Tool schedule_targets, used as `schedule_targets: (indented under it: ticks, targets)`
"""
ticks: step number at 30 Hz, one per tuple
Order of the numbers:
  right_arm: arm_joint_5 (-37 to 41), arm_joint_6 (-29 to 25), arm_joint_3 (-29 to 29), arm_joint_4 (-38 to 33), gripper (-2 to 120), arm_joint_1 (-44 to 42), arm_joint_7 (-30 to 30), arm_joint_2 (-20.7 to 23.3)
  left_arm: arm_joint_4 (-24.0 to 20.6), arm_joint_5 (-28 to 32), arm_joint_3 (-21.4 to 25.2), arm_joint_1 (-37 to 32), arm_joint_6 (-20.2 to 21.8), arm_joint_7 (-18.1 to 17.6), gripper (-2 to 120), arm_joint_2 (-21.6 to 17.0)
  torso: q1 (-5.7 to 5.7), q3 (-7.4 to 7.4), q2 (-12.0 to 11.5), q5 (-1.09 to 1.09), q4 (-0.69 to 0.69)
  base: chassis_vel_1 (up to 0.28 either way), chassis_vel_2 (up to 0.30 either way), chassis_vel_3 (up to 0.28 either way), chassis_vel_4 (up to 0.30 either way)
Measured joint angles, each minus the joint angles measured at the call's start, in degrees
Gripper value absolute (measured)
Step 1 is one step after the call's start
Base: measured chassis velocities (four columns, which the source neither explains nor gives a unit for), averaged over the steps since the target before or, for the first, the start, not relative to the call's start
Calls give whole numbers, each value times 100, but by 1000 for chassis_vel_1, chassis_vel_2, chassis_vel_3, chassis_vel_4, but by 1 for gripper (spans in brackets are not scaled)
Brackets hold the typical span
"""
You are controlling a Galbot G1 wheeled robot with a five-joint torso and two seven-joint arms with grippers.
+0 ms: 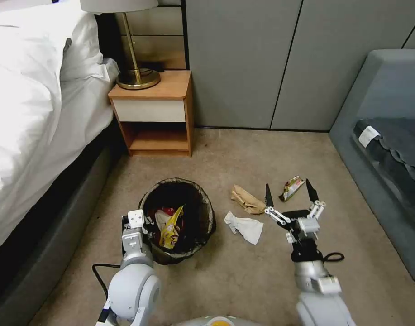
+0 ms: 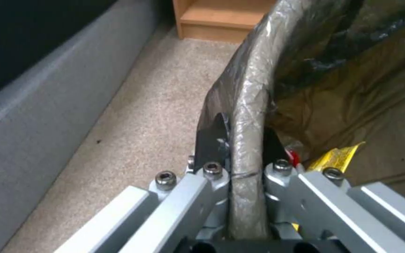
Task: Pick up the trash bin, then pick up the garbage from the floor and place it into the trash bin.
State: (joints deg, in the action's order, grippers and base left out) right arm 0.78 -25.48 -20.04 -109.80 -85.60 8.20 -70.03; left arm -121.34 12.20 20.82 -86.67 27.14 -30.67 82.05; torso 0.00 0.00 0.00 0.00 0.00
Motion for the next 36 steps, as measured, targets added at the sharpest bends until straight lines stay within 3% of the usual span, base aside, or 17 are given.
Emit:
schedule_targets:
  ticks: [1,3,5,6,13,15,18,26,36]
  targets:
    - [16,21,11,10,100,13,-9,14,0,0,0,0,0,0,1,0,0,0,0,0,0,0,0,0,0]
    - [606,694,394,244,100,358,-287,468,-13,10,23,4,-1,-1,1,-11,0,0,0,1,1,0,0,0,0]
    - [719,811,457,277,100,411,-352,549,-14,12,24,5,-1,-1,1,-13,0,0,0,1,2,0,0,0,0]
    - [1083,1191,697,476,100,598,-600,837,-14,16,33,17,-1,-1,1,-13,0,0,0,-1,0,0,0,0,0]
    - [1461,1640,1338,1386,100,1025,-1224,1187,55,19,33,56,-1,-1,1,15,0,0,0,1,0,0,0,0,0]
    - [1464,1644,1381,1484,100,1049,-1286,1198,61,19,31,60,-1,-1,1,19,0,0,0,1,0,0,0,0,0]
    - [1352,1565,1640,2349,100,1315,-1738,1199,104,10,2,78,-1,0,1,45,0,0,0,0,-1,0,0,0,0]
    - [1126,1347,1908,3444,100,1908,-2157,980,106,-24,-3,46,1,0,1,64,0,0,0,0,1,0,0,0,0]
    - [868,745,2172,5397,100,2866,-2551,256,68,-114,1,-42,-4,-3,1,111,0,0,0,-1,1,0,0,0,0]
